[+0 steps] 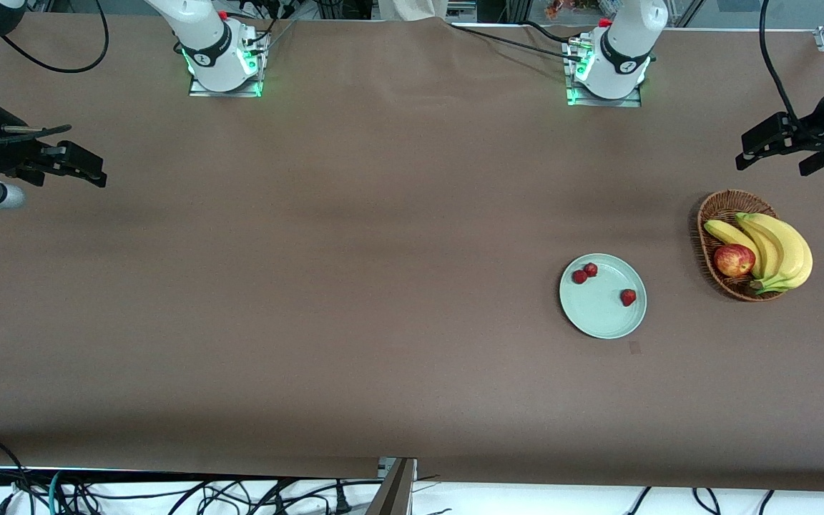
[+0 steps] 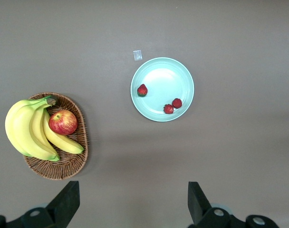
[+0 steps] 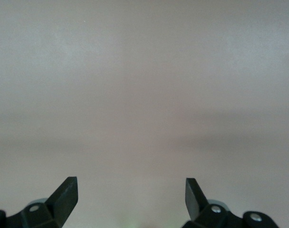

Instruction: Collect all strawberries into plate

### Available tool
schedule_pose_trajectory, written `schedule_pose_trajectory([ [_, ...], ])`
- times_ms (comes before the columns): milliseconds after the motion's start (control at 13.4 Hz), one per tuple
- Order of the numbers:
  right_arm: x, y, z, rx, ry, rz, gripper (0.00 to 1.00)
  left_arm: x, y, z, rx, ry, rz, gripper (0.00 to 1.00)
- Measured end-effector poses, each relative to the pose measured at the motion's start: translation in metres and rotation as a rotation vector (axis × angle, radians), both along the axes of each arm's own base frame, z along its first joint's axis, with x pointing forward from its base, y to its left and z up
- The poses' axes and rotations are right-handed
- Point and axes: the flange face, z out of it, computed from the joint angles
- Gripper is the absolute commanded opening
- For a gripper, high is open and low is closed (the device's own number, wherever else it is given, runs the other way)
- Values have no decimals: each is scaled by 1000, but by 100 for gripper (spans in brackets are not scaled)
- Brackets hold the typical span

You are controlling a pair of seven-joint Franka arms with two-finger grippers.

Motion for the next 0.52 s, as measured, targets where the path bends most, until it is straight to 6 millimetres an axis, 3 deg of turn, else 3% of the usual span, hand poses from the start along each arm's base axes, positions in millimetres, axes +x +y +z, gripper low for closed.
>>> schedule_pose_trajectory([
  [522, 0, 0, 0, 0, 0, 0, 100, -5, 0, 4, 0, 6, 7, 100],
])
